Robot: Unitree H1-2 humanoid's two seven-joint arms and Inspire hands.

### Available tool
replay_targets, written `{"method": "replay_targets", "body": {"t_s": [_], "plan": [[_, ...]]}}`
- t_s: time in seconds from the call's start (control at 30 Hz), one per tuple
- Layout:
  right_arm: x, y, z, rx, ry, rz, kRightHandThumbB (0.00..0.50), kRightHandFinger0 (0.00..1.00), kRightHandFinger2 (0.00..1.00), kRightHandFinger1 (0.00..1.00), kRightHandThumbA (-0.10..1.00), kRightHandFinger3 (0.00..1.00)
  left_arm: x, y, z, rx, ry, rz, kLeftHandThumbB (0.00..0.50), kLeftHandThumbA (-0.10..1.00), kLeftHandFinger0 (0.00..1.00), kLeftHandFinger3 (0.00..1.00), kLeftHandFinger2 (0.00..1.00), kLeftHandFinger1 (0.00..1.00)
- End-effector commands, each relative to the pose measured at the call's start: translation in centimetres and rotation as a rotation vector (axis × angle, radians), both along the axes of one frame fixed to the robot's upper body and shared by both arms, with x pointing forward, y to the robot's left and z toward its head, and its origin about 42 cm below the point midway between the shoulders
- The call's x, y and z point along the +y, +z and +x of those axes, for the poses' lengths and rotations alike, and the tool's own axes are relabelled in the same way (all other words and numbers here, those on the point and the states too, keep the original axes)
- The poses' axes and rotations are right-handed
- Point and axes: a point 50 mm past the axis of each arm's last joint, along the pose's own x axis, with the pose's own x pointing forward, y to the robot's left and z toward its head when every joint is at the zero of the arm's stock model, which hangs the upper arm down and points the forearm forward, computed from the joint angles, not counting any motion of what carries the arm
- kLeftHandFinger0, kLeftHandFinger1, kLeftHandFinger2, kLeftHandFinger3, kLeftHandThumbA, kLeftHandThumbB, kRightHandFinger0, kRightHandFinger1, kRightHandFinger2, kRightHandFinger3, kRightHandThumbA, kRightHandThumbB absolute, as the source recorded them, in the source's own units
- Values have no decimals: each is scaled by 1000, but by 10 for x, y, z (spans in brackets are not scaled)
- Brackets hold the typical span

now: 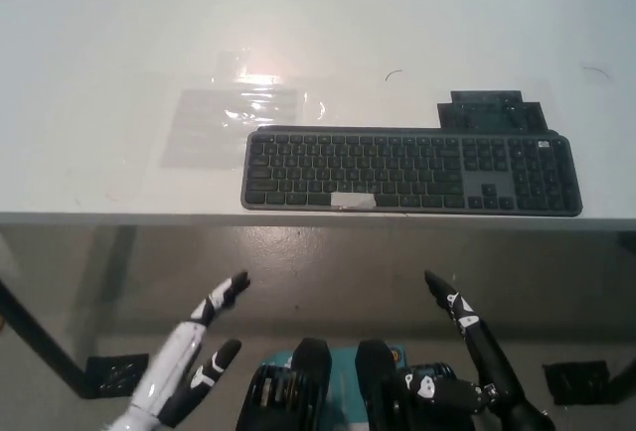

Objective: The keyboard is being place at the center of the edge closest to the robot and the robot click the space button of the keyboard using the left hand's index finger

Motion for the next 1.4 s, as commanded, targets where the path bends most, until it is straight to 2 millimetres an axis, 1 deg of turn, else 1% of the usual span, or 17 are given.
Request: {"method": "replay_targets", "body": {"t_s": [0.0,0.03,0.07,0.1,0.17,0.2,0.27,0.33,0.43,0.47,0.5,0.73,0.93,0.97,1.13,1.2,1.37], "plan": [[1,6,1,-62,6,6,350,1000,1000,1000,986,1000,-3,54,3,-276,10,150,369,1000,327,1000,675,361],[1,6,1,-61,8,8,349,1000,1000,1000,986,1000,-9,69,5,-334,16,182,355,1000,31,1000,443,74],[1,7,1,-60,8,7,350,1000,1000,1000,985,1000,-11,74,6,-347,16,195,364,1000,1,1000,289,4],[2,7,0,-57,6,8,352,1000,1000,1000,984,1000,-17,82,9,-370,15,217,384,1000,0,1000,197,0],[2,7,0,-57,5,10,352,1000,1000,1000,980,1000,-25,89,15,-388,15,236,406,1000,0,1000,112,0],[1,6,0,-60,7,8,350,1000,1000,1000,980,1000,-32,94,21,-399,12,251,419,1000,0,1000,6,0],[1,7,1,-55,4,7,355,1000,1000,1000,981,1000,-43,99,32,-414,11,267,407,1000,0,1000,0,0],[2,7,0,-57,5,3,361,1000,1000,1000,990,1000,-51,101,43,-413,13,292,361,1000,0,1000,0,0],[2,7,1,-63,8,11,355,1000,1000,1000,979,1000,-67,101,67,-380,28,331,374,1000,0,1000,9,0],[2,7,0,-64,8,11,354,1000,1000,1000,978,1000,-69,100,69,-374,30,335,374,1000,0,1000,0,0],[2,7,1,-60,7,13,358,1000,1000,1000,978,1000,-75,98,80,-353,31,349,367,1000,0,1000,0,0],[1,7,0,-57,8,15,356,1000,1000,1000,976,1000,-99,73,119,-210,19,365,343,1000,0,1000,9,0],[1,7,-2,-51,5,12,358,1000,1000,1000,973,1000,-109,49,136,-139,15,413,332,1000,0,1000,30,0],[1,7,-2,-55,8,9,351,1000,1000,1000,973,1000,-110,44,140,-114,19,427,340,1000,0,1000,39,1],[1,10,-2,-61,13,6,343,1000,1000,1000,966,1000,-111,30,151,-79,33,445,331,1000,0,1000,62,1],[1,10,-1,-63,12,7,344,1000,1000,1000,964,1000,-110,24,155,-59,39,447,314,1000,10,1000,90,27],[0,9,-2,-56,7,12,359,1000,1000,1000,967,1000,-112,12,161,-25,43,463,334,1000,6,1000,117,45]]}}
